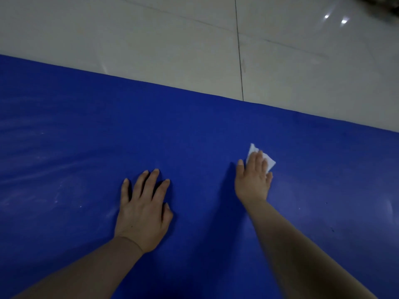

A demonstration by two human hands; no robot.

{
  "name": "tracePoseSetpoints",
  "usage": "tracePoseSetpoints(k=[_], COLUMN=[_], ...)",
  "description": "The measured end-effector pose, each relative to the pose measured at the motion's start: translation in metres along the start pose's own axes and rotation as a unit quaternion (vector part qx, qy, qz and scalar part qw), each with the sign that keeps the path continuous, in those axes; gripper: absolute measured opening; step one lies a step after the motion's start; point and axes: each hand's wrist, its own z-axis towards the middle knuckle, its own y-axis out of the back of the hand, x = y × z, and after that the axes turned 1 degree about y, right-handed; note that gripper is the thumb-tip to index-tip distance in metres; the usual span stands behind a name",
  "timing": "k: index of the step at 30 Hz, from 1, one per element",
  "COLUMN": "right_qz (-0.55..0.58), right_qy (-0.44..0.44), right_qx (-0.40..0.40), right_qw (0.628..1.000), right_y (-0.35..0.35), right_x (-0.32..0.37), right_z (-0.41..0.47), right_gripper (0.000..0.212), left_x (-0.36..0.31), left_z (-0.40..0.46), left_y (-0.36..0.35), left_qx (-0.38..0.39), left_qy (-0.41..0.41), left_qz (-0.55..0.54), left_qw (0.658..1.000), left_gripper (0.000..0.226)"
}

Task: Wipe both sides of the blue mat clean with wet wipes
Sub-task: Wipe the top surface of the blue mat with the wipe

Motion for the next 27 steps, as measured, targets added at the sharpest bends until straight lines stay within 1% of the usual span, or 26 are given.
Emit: tracePoseSetpoints(k=[2,4,6,8,9,11,12,14,17,19,20,21,22,23,24,25,26,27], right_qz=[0.006,0.013,0.018,0.027,0.031,0.034,0.035,0.036,0.048,0.079,0.092,0.089,0.072,0.051,0.023,0.008,0.007,0.005], right_qy=[-0.033,-0.038,-0.034,-0.029,-0.03,-0.031,-0.03,-0.024,-0.016,-0.006,0.009,0.045,0.107,0.185,0.261,0.306,0.32,0.302], right_qx=[0.014,0.027,0.024,0.021,0.022,0.023,0.022,0.012,-0.031,-0.059,-0.073,-0.089,-0.105,-0.1,-0.086,-0.071,-0.064,-0.074], right_qw=[0.999,0.999,0.999,0.999,0.999,0.999,0.999,0.999,0.998,0.995,0.993,0.991,0.986,0.976,0.961,0.949,0.945,0.95], right_y=[0.003,0.002,0.0,0.0,0.001,0.0,0.0,-0.002,-0.004,-0.007,-0.01,-0.012,-0.016,-0.022,-0.03,-0.035,-0.035,-0.032], right_x=[-0.004,-0.002,-0.002,-0.005,-0.006,-0.007,-0.006,-0.005,-0.01,-0.01,-0.006,0.002,0.013,0.025,0.034,0.04,0.042,0.039], right_z=[0.004,0.004,0.004,0.006,0.007,0.007,0.006,0.005,0.006,0.007,0.007,0.005,0.003,-0.002,-0.006,-0.005,0.002,0.012], right_gripper=[0.066,0.071,0.073,0.074,0.075,0.075,0.075,0.072,0.061,0.053,0.053,0.056,0.061,0.068,0.074,0.077,0.076,0.073], left_x=[0.0,0.001,0.001,-0.001,-0.002,-0.004,-0.004,-0.003,-0.003,-0.003,-0.004,-0.003,-0.003,-0.003,-0.002,-0.002,-0.002,-0.002], left_z=[-0.001,-0.002,0.008,0.034,0.049,0.075,0.082,0.088,0.089,0.089,0.089,0.089,0.09,0.09,0.09,0.09,0.09,0.091], left_y=[0.0,0.001,0.007,0.014,0.016,0.018,0.015,0.005,0.0,0.002,0.002,0.001,0.001,0.0,-0.001,-0.001,0.0,0.0], left_qx=[0.003,-0.012,-0.046,-0.089,-0.094,-0.069,-0.054,-0.04,-0.047,-0.047,-0.052,-0.055,-0.055,-0.055,-0.054,-0.052,-0.049,-0.048], left_qy=[0.0,0.004,0.009,0.027,0.048,0.083,0.089,0.082,0.08,0.084,0.084,0.083,0.084,0.085,0.087,0.088,0.089,0.089], left_qz=[-0.01,-0.038,-0.08,-0.095,-0.094,-0.086,-0.078,-0.049,-0.032,-0.031,-0.029,-0.027,-0.025,-0.025,-0.027,-0.029,-0.029,-0.028], left_qw=[1.0,0.999,0.996,0.991,0.99,0.99,0.992,0.995,0.995,0.995,0.995,0.995,0.995,0.995,0.994,0.994,0.994,0.994], left_gripper=[0.056,0.054,0.046,0.033,0.033,0.046,0.047,0.045,0.054,0.056,0.056,0.056,0.056,0.056,0.056,0.056,0.056,0.056])
